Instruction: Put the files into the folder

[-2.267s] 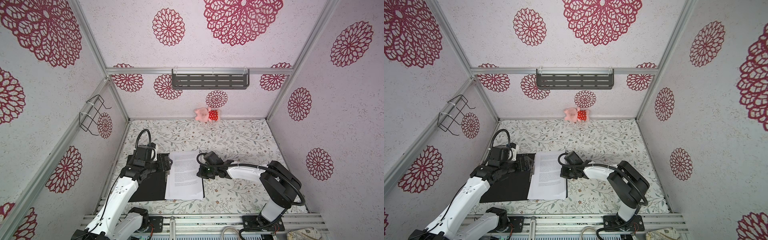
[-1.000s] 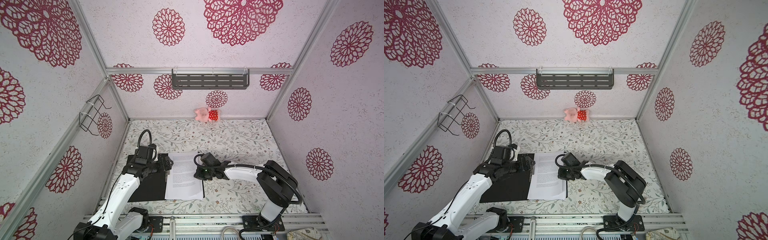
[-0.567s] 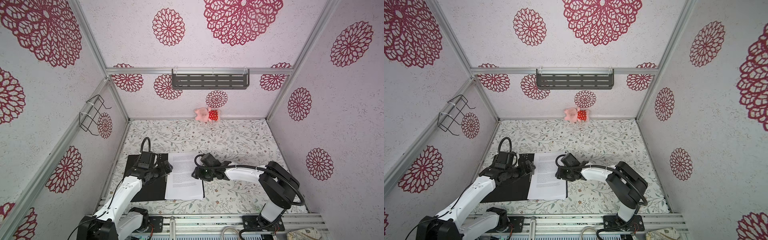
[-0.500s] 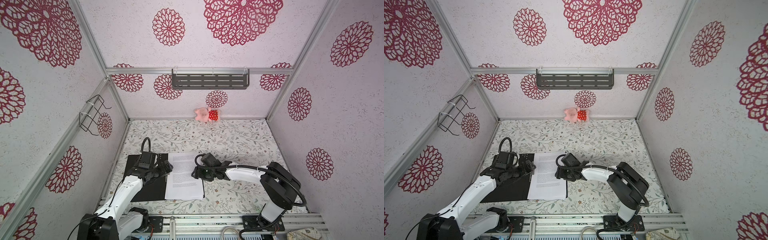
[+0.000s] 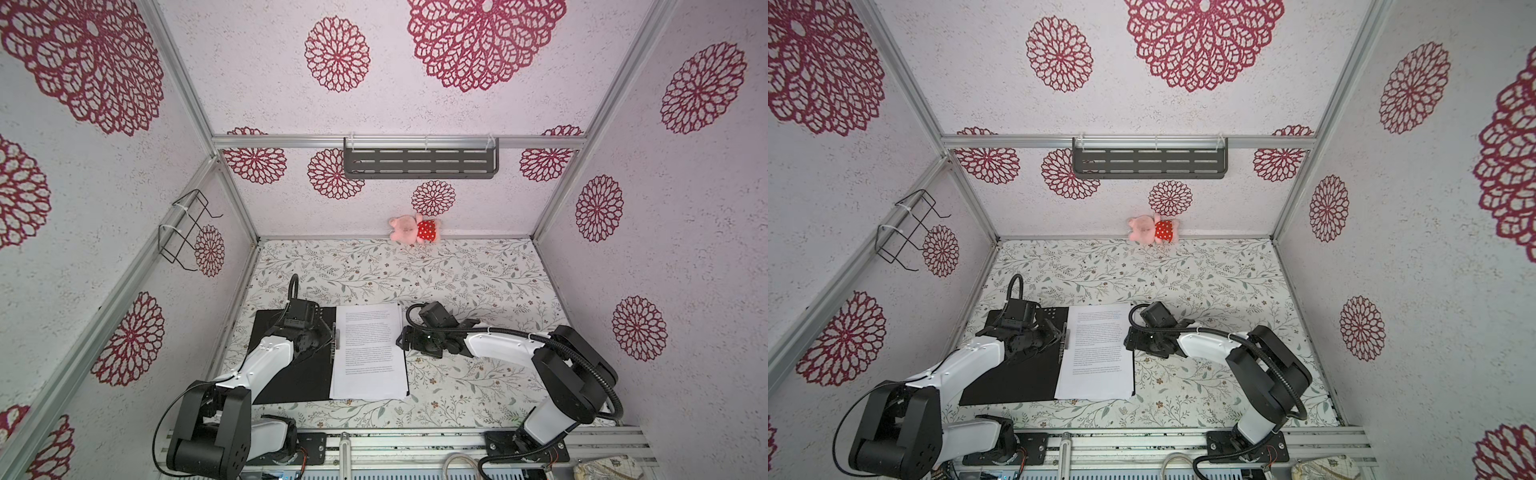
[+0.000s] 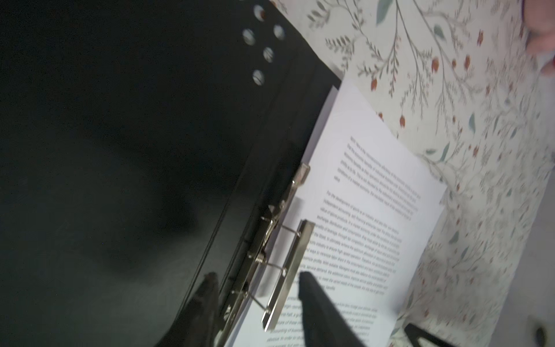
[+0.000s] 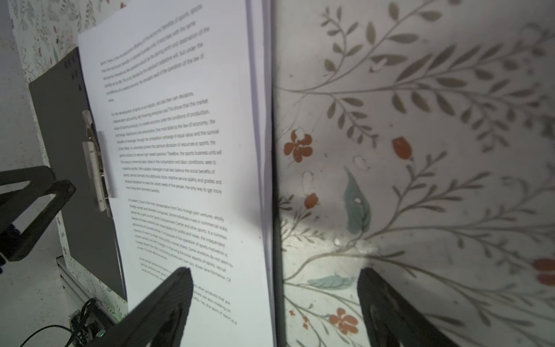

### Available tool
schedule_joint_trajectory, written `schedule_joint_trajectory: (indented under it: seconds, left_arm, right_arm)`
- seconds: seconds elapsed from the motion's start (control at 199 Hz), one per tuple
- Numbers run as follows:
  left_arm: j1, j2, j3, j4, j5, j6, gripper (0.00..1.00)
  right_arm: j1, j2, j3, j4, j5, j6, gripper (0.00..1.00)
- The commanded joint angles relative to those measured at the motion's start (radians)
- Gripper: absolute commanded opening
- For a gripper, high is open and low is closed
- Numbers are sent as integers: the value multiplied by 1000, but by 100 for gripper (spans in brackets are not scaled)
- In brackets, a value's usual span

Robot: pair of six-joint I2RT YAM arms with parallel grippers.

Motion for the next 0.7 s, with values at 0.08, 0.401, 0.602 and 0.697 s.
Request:
schedule_joint_trajectory:
  seconds: [0.08,0.401,0.602,0.697]
  left_arm:
    - [16,23,-24,21,-58,-47,9]
    - [19,142,-20,91,23,-21,0]
    - [16,199,-29,130,66,-18,0]
    - [2,222,-30,148,88,-21,0]
  right_arm:
    - [-30,-19,-13,74,-47,-23,90]
    - [-53,54,21,118,-83,-35,90]
    - [-66,102,39,150,-105,-24,90]
    - [-73,124,43,167,-121,-16,90]
